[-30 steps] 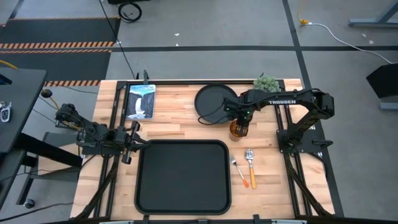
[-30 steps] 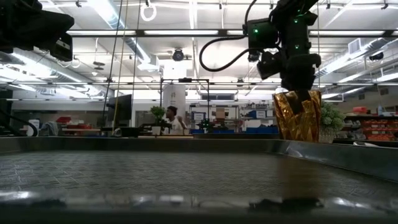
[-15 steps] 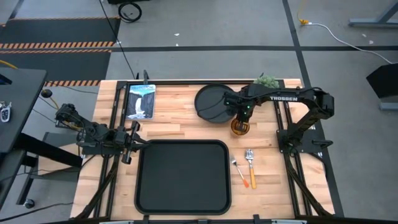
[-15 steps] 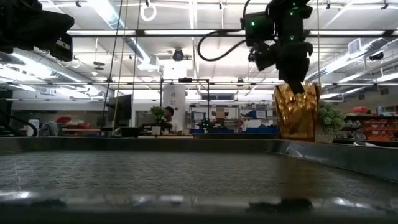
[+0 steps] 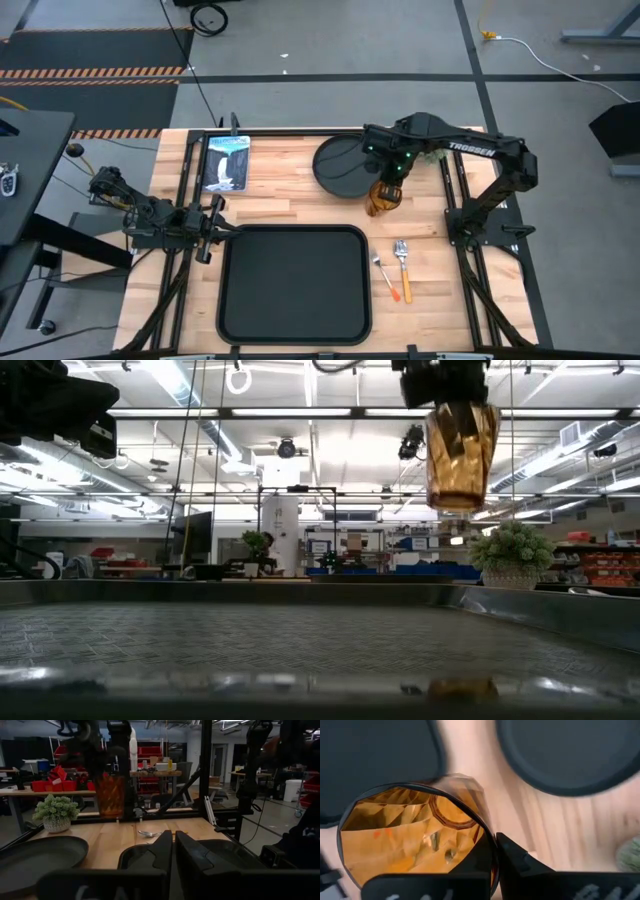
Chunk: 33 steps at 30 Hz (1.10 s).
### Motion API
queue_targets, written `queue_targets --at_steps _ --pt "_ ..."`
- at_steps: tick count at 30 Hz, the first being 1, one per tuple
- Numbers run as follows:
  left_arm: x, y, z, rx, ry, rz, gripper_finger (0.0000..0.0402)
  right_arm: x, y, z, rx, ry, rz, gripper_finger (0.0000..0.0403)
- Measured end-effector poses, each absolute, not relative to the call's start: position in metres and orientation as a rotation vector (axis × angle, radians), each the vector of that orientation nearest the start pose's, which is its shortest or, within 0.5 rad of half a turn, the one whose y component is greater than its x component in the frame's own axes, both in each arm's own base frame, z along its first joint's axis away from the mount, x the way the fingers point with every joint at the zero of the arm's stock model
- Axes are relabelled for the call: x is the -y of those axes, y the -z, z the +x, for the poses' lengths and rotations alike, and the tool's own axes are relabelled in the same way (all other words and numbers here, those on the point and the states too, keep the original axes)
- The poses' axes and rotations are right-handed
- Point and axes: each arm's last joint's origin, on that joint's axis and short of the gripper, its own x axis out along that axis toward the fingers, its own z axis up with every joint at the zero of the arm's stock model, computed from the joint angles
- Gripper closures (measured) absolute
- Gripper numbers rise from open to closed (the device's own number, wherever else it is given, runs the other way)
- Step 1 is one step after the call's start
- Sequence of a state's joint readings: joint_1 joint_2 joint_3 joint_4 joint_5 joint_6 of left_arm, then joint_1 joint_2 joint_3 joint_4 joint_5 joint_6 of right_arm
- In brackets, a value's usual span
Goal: Pick and place plate/cup/fork/spoon on tray
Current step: Put the orange cup on the black tray
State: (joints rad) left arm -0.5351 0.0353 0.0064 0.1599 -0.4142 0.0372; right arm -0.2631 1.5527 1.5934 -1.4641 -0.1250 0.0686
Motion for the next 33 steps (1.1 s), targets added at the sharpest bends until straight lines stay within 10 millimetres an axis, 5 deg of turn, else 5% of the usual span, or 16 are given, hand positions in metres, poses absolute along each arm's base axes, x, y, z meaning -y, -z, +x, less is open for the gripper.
queue_targets --at_steps 8,24,33 --pt "0.039 -0.178 0.089 0.118 0.118 -0.023 0.0372 0.04 -0.342 0.279 -1.361 0.077 0.301 0.039" --pt "0.039 -0.178 0.089 0.119 0.119 -0.023 0.0372 -0.004 -0.274 0.367 -1.506 -0.162 0.126 0.039" --pt "0.039 -0.178 0.089 0.119 0.118 -0.023 0.0372 -0.015 -0.238 0.39 -1.555 -0.2 0.073 0.039"
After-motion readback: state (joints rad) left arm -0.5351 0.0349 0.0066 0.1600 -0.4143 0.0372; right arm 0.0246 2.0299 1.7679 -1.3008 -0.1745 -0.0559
